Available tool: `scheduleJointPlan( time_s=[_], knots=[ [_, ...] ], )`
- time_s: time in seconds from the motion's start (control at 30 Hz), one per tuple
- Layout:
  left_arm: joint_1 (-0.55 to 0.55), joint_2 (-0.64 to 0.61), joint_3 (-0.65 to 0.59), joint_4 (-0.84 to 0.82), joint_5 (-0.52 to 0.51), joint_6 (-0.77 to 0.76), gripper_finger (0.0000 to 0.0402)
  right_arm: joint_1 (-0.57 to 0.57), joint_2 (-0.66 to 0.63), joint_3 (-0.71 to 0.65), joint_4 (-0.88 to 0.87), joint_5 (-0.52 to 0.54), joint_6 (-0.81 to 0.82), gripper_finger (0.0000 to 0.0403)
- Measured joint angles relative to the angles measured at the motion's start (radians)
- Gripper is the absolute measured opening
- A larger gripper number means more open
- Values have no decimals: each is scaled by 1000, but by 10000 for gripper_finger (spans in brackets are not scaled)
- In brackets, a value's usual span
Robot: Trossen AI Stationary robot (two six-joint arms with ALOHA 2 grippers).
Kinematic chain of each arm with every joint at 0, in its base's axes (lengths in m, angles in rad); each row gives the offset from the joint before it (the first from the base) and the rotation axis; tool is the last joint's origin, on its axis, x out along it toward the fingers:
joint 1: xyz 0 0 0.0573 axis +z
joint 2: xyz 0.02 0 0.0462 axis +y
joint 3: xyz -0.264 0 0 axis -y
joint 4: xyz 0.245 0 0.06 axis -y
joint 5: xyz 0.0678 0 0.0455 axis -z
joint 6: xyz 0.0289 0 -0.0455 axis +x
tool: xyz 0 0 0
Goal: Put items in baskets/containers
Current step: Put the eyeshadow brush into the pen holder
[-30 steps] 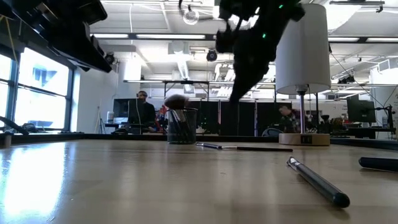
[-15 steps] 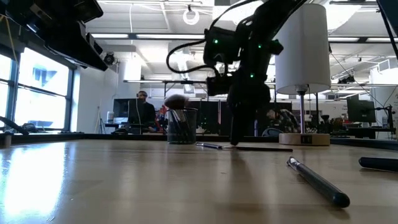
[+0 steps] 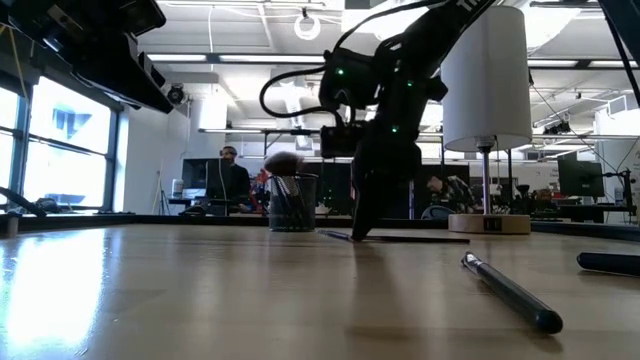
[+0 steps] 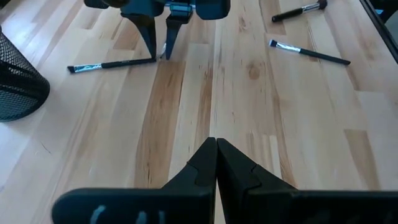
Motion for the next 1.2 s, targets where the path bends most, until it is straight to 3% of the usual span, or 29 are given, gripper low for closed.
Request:
scheduleJointPlan(
  time_s=[0.33,0.6,0.83,1.03,1.2],
  knots=[
    [0,0,0,0,0,-9,0,1,2,0,22,-16,-32,94],
    [0,0,0,1,-1,-13,0,7,-4,-58,25,-15,-50,9],
    [0,0,0,7,-8,-13,0,20,-24,-62,14,3,15,2],
    [0,0,0,13,-10,-13,0,21,-169,-60,-31,12,86,1],
    [0,0,0,16,-12,-36,0,21,-307,-62,-19,88,110,0]
  ],
)
